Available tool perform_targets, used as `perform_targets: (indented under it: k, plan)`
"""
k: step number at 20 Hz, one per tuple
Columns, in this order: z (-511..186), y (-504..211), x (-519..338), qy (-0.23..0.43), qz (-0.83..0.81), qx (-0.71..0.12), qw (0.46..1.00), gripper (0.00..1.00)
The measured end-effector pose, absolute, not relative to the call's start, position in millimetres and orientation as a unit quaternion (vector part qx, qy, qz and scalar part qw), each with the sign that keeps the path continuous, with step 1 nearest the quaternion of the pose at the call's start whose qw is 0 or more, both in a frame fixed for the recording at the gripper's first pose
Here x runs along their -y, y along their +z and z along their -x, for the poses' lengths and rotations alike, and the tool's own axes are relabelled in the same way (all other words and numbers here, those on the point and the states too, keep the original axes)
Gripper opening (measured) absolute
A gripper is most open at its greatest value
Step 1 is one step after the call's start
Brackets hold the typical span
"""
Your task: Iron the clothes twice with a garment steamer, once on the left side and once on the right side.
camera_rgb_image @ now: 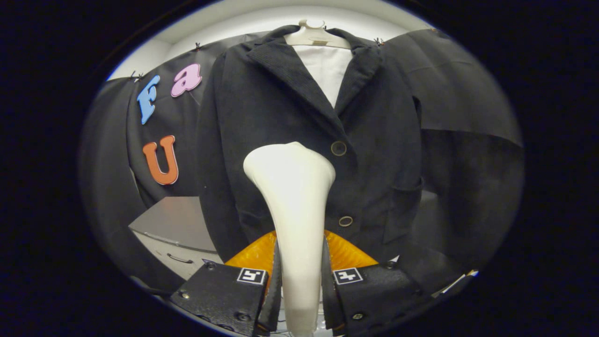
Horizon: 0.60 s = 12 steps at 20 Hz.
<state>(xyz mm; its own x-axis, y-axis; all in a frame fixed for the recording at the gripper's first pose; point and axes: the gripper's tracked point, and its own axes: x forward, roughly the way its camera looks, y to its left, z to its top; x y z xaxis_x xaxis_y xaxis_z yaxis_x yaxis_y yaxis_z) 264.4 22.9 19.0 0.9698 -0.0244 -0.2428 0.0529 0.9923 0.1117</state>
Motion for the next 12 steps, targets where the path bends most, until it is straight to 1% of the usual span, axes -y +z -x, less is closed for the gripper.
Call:
perform_targets:
  k: [12]
  plan:
    - [-256, -82, -15, -0.029, -0.048, -0.183, 0.982, 0.39]
